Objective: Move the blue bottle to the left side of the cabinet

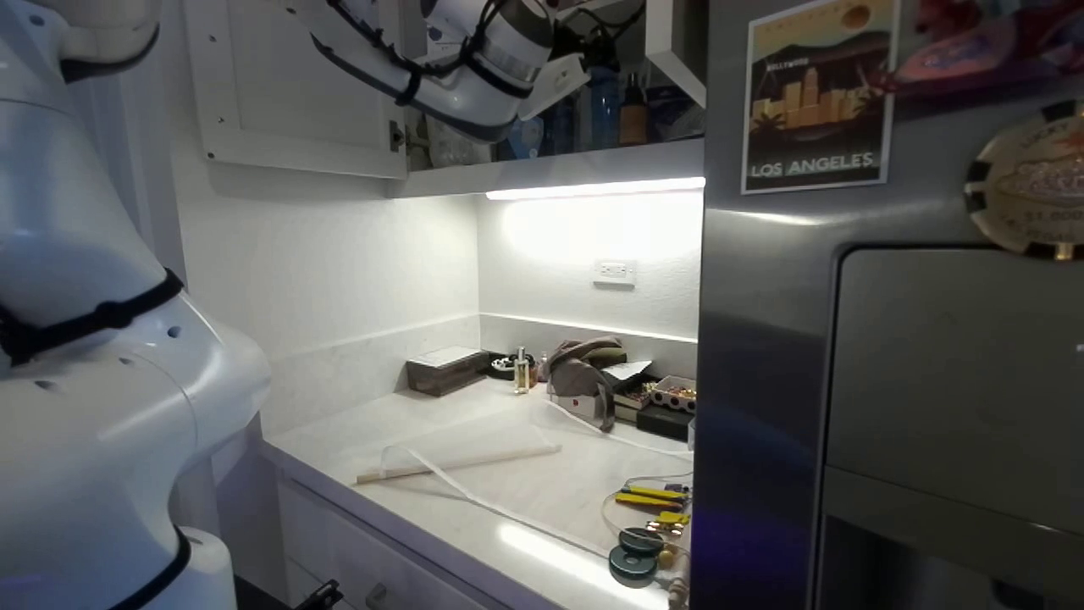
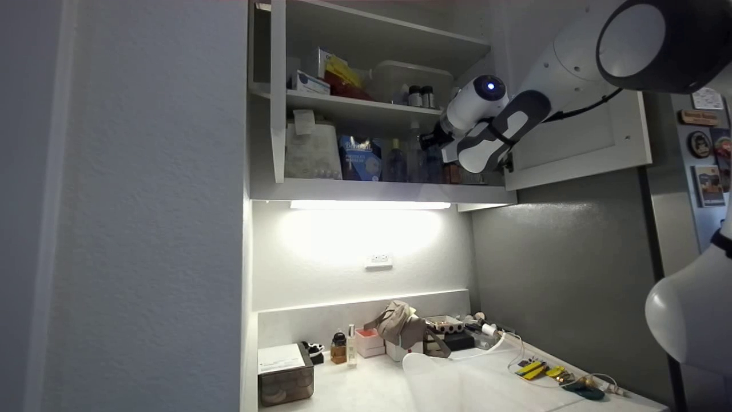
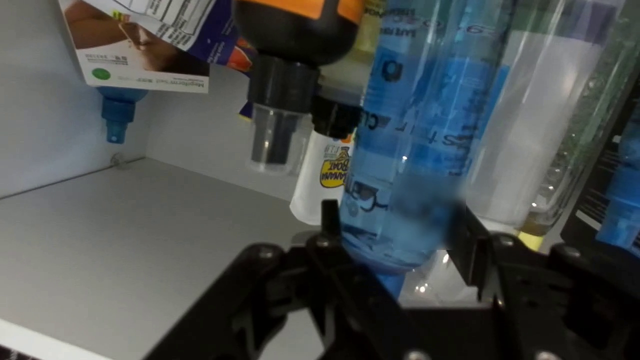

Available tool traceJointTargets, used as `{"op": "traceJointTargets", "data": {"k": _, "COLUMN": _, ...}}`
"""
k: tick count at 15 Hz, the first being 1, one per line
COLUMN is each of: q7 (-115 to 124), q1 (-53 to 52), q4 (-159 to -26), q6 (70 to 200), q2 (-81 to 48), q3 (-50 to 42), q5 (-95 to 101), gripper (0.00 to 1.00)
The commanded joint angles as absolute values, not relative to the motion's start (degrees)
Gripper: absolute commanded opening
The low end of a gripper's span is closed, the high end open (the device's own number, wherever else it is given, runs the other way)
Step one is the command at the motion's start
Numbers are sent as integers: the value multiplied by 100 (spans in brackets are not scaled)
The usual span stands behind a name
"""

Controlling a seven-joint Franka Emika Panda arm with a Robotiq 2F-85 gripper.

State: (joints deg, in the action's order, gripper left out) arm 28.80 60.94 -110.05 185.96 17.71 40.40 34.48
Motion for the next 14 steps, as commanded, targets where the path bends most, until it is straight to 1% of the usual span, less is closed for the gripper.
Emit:
{"op": "traceJointTargets", "data": {"k": 1, "q7": 2732, "q1": 5591, "q4": -10667, "q6": 18383, "q2": 1373, "q3": 3933, "q5": 3343, "gripper": 29}}
{"op": "traceJointTargets", "data": {"k": 5, "q7": 2303, "q1": 4390, "q4": -10440, "q6": 17893, "q2": 1012, "q3": 3261, "q5": 2933, "gripper": 29}}
{"op": "traceJointTargets", "data": {"k": 10, "q7": 863, "q1": 2776, "q4": -10134, "q6": 17133, "q2": 924, "q3": 2325, "q5": 1385, "gripper": 29}}
{"op": "traceJointTargets", "data": {"k": 11, "q7": 751, "q1": 2112, "q4": -10031, "q6": 16928, "q2": 901, "q3": 1794, "q5": 1339, "gripper": 29}}
{"op": "traceJointTargets", "data": {"k": 13, "q7": 438, "q1": 1413, "q4": -9959, "q6": 16609, "q2": 998, "q3": 1264, "q5": 1021, "gripper": 29}}
{"op": "traceJointTargets", "data": {"k": 14, "q7": 93, "q1": 1531, "q4": -9989, "q6": 16515, "q2": 1081, "q3": 1405, "q5": 595, "gripper": 29}}
